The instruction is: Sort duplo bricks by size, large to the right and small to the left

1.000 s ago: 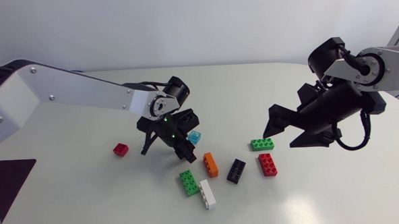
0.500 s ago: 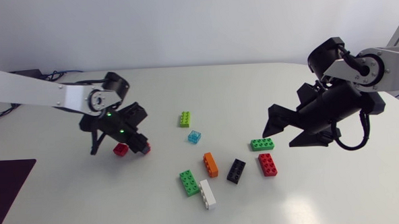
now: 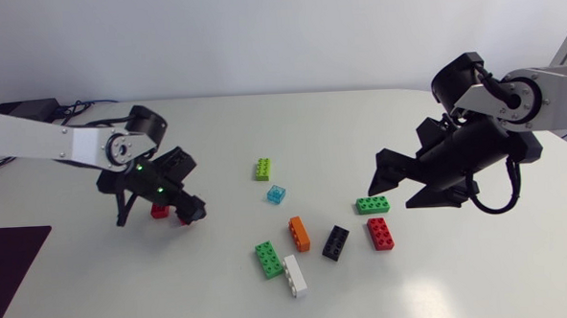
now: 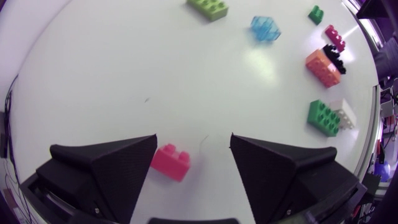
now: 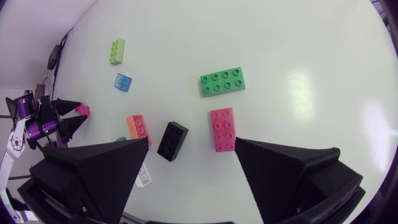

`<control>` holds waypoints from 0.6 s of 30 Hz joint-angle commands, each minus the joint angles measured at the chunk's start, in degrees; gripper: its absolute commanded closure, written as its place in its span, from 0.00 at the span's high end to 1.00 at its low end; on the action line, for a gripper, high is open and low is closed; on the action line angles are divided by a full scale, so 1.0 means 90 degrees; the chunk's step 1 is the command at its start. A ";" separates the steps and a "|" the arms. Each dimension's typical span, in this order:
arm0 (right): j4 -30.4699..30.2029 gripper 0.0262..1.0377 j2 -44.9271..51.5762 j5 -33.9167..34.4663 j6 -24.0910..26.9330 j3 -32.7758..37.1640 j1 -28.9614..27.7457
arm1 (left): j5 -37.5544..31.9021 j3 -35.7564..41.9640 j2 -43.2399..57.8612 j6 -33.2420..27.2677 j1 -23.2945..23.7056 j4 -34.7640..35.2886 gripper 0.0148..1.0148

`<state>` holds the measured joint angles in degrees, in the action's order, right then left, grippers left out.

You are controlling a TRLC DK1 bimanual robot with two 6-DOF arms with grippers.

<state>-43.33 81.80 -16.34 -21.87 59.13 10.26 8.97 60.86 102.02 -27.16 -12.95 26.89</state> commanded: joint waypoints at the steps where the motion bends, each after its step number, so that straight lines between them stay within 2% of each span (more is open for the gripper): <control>1: -0.0068 0.96 0.0062 -0.0040 -0.0109 0.0090 0.0041 | 0.0048 0.0796 0.0061 0.0391 -0.0758 0.0205 0.96; 4: -0.0078 0.96 0.0062 -0.0040 -0.0109 0.0080 0.0022 | 0.0038 0.1695 0.0637 0.0820 -0.1559 0.0615 0.96; 8: -0.0088 0.96 0.0003 -0.0040 -0.0100 0.0051 -0.0046 | -0.0177 0.2515 0.1507 0.1084 -0.2165 0.0859 0.96; 13: -0.0127 0.96 -0.0007 -0.0040 -0.0031 0.0031 -0.0173 | -0.0382 0.2994 0.2327 0.1240 -0.2340 0.1055 0.92; 18: -0.0127 0.96 0.0013 -0.0040 -0.0031 0.0002 -0.0173 | -0.0382 0.3257 0.2464 0.1230 -0.2311 0.1182 0.91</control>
<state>-43.55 81.80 -16.34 -21.85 59.13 8.95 5.58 87.05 123.48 -17.52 -33.98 37.15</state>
